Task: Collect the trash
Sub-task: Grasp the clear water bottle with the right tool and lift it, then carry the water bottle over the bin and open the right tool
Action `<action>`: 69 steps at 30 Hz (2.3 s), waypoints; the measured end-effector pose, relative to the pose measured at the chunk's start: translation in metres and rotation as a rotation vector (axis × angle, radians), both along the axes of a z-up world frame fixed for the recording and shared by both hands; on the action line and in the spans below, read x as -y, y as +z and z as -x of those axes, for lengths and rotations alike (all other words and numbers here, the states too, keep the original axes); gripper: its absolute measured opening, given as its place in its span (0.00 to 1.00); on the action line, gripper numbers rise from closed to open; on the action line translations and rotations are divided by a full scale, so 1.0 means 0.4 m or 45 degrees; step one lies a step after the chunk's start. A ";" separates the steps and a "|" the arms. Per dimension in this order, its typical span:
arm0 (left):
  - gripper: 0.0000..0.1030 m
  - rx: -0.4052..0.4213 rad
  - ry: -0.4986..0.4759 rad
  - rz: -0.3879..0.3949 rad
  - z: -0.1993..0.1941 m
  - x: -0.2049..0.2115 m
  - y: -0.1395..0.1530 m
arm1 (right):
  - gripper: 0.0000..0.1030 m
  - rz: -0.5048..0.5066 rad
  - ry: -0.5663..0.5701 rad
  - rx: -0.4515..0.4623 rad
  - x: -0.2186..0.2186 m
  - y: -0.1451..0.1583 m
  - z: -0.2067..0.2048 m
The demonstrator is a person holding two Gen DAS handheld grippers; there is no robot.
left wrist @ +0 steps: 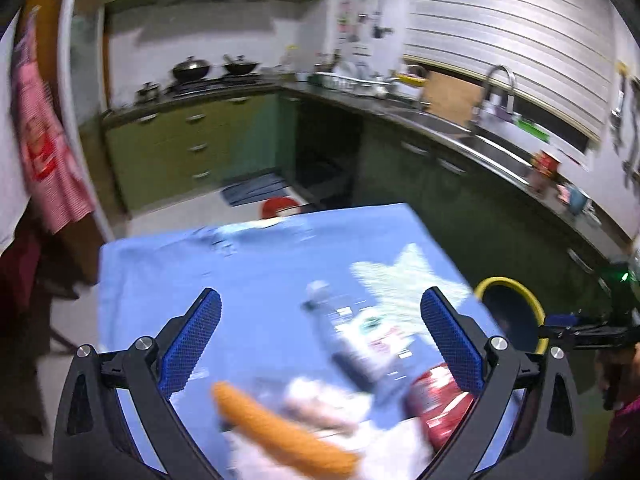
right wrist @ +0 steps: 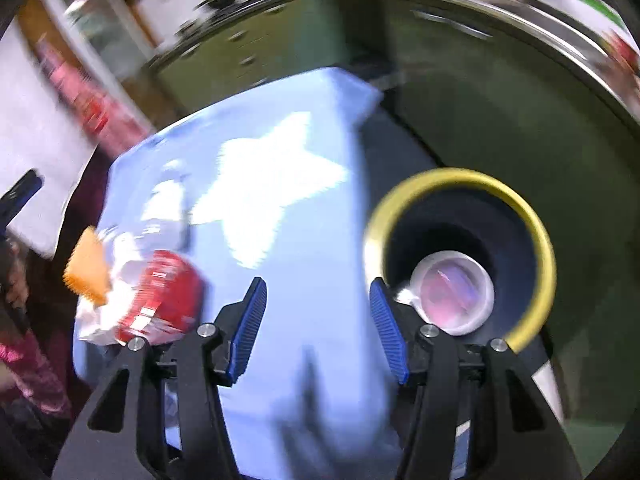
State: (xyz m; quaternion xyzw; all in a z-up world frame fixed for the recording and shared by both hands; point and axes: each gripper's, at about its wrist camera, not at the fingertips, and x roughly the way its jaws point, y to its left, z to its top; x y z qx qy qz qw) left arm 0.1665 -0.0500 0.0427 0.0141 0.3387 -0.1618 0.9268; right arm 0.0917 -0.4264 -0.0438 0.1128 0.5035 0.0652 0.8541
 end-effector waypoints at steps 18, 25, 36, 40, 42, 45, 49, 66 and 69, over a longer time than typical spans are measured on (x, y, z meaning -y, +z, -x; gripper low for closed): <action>0.96 -0.031 0.102 0.024 0.008 -0.198 -0.115 | 0.60 0.184 0.510 -0.365 -0.534 -0.043 -0.388; 0.96 -0.022 0.102 0.025 0.019 -0.209 -0.119 | 0.63 0.242 0.474 -0.499 -0.539 -0.127 -0.448; 0.96 -0.037 0.078 0.021 0.014 -0.199 -0.130 | 0.64 0.266 0.483 -0.579 -0.570 -0.206 -0.482; 0.96 -0.039 0.080 0.013 0.015 -0.202 -0.131 | 0.60 0.257 0.471 -0.569 -0.572 -0.218 -0.491; 0.96 -0.040 0.082 0.006 0.015 -0.198 -0.130 | 0.60 0.264 0.479 -0.552 -0.593 -0.220 -0.493; 0.96 -0.039 0.086 0.000 0.016 -0.194 -0.129 | 0.60 0.249 0.496 -0.531 -0.602 -0.206 -0.493; 0.96 -0.035 0.088 -0.010 0.021 -0.184 -0.125 | 0.60 0.196 0.494 -0.488 -0.593 -0.166 -0.493; 0.96 -0.009 0.040 -0.044 0.062 -0.102 -0.089 | 0.60 0.121 0.029 -0.427 -0.001 -0.009 -0.273; 0.96 -0.011 0.030 -0.060 0.070 -0.081 -0.086 | 0.60 0.112 -0.085 -0.492 0.136 -0.064 -0.221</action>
